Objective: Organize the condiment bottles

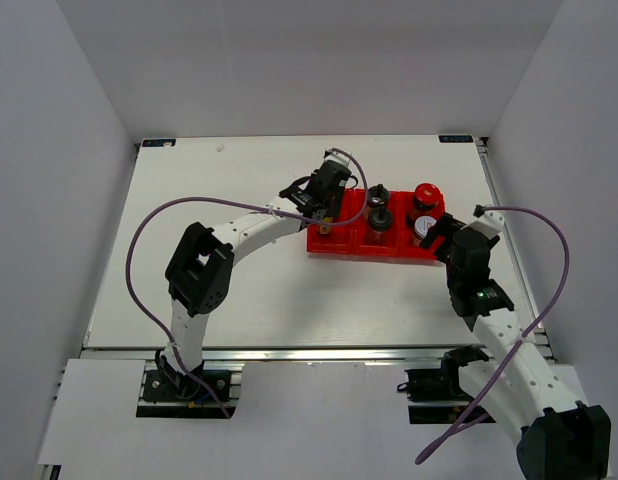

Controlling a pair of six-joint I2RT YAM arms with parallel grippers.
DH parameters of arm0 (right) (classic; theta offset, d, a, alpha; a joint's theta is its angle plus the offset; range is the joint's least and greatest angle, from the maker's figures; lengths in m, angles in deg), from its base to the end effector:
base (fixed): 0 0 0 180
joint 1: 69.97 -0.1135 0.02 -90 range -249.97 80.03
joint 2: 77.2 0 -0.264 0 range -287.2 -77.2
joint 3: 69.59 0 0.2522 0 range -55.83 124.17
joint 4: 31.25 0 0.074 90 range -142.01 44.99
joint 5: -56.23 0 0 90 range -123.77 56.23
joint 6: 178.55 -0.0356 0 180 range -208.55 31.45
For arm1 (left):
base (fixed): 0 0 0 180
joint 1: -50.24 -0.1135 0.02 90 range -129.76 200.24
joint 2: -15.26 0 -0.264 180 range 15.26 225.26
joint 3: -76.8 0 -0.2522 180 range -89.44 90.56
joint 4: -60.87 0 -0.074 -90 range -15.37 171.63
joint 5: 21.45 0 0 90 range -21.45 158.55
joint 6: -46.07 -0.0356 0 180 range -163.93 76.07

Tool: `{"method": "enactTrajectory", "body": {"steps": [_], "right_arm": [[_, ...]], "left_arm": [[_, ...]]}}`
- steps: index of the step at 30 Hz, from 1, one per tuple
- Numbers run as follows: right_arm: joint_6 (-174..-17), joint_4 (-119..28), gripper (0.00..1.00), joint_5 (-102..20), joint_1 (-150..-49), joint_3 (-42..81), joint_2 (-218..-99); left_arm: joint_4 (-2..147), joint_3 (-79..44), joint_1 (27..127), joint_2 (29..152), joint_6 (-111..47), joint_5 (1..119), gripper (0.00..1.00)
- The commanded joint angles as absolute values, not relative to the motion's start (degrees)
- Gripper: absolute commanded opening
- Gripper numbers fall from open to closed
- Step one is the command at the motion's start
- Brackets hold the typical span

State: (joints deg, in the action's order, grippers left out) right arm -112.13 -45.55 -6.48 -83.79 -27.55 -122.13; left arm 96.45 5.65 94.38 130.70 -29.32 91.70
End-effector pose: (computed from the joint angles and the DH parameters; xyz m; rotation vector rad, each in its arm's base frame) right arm 0.1844 0.0286 0.2560 0.4762 1.7738 0.0117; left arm 0.3420 -0.3124 0.2513 0.3722 2.2063 -0.0870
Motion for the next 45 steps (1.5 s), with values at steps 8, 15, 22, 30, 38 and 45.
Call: {"method": "enactTrajectory", "body": {"steps": [8,15,22,30,38,45], "right_arm": [[-112.2,-44.92,0.89,-4.24,-83.59,-27.09,-120.88],[-111.85,-47.12,0.89,-4.68,-83.59,-26.91,-119.48],[-111.23,-48.18,0.89,-6.7,-83.5,-26.21,-118.77],[-110.62,-47.83,0.89,-8.19,-83.5,-26.12,-117.9],[-113.16,-50.72,0.89,-11.09,-83.5,-24.72,-117.37],[-116.5,-55.82,0.89,-12.68,-83.59,-24.53,-115.53]], "left_arm": [[94.75,7.24,94.37,127.94,-26.27,92.19,0.34],[96.24,7.07,94.37,125.31,-25.47,93.94,0.54],[96.78,5.49,94.37,119.86,-25.56,94.3,0.98],[99.49,2.15,94.37,108.98,-24.25,91.57,0.98],[118.36,-15.89,94.37,92.28,-4.86,104.57,0.98],[126.48,-36.59,94.37,72.33,11.34,107.83,0.98]]}}
